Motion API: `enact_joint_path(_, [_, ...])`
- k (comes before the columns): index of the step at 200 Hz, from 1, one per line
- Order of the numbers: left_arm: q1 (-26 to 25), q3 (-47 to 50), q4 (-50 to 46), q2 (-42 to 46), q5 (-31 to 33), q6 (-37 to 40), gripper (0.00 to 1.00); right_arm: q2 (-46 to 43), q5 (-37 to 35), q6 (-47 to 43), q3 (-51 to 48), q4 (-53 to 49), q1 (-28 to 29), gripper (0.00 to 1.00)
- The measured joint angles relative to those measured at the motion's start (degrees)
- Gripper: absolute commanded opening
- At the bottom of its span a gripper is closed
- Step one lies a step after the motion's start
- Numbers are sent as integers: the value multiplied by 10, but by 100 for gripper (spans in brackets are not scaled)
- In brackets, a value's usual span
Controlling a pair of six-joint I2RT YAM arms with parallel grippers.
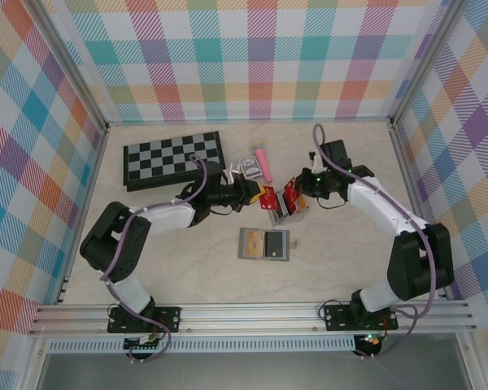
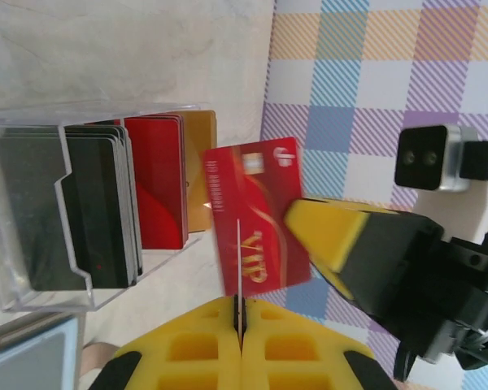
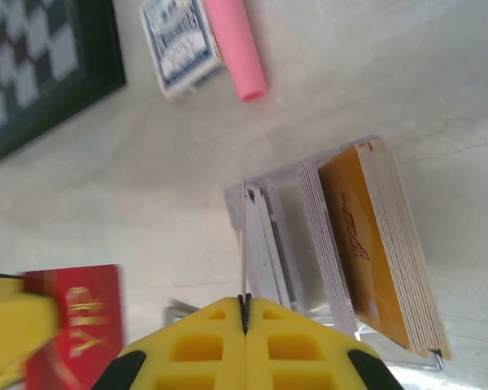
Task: Put the credit cards into the card holder
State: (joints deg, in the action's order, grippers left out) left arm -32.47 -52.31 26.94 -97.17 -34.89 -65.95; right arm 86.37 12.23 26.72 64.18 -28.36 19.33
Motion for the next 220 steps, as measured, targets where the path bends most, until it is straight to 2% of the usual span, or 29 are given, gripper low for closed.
enact_joint_path(33, [0, 0, -42, 12, 5, 31, 0, 35, -71, -50, 14, -9, 45, 5])
enact_joint_path(74, [0, 1, -61, 12, 5, 41, 0, 47, -123, -85, 18, -9, 61, 5])
enact_joint_path(164, [0, 1, -60, 10, 5, 41, 0, 2, -138, -99, -7, 25, 68, 4])
enact_joint_path(220, [0, 1, -59, 4, 4, 41, 0, 9, -148, -101, -8, 28, 68, 4])
